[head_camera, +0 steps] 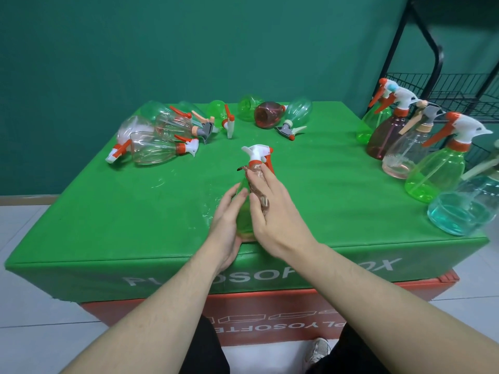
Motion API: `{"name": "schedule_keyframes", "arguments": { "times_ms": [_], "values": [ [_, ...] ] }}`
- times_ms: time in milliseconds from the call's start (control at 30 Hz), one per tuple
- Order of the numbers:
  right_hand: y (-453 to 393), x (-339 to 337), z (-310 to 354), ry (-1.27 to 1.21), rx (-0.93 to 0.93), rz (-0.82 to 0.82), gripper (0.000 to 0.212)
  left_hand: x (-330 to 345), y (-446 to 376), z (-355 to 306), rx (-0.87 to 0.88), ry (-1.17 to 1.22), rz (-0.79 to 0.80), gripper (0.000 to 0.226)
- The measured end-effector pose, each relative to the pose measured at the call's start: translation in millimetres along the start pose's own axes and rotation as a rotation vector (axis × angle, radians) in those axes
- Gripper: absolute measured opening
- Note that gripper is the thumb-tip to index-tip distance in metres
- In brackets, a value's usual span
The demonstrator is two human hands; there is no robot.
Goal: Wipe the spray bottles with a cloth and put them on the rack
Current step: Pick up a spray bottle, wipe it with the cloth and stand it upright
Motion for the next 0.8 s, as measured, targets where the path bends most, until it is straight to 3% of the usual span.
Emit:
{"name": "schedule_keyframes", "arguments": {
  "times_ms": [300, 467, 800],
  "values": [
    [38, 13, -15, 0.151, -0.054, 0.031, 0.065, 3, 2, -2, 0.060, -0.014, -0.051, 0.032],
    [51, 13, -21, 0.187, -0.082, 0.051, 0.066, 5, 1, -4, 0.025, 0.030, -0.009, 0.072],
    [36, 8, -8, 0.192, -0.043, 0.014, 0.067, 2, -1, -4, 0.035, 0.037, -0.021, 0.069]
  ]
}}
Point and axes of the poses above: each hand's wrist, its own y-axis away from the middle knuckle, its own x-axis out of the palm, z = x × y, the point moved 4 cm from there along -y, towards the middle knuckle, and after that the axes turned 14 degrees about x, right-handed, at the moved point
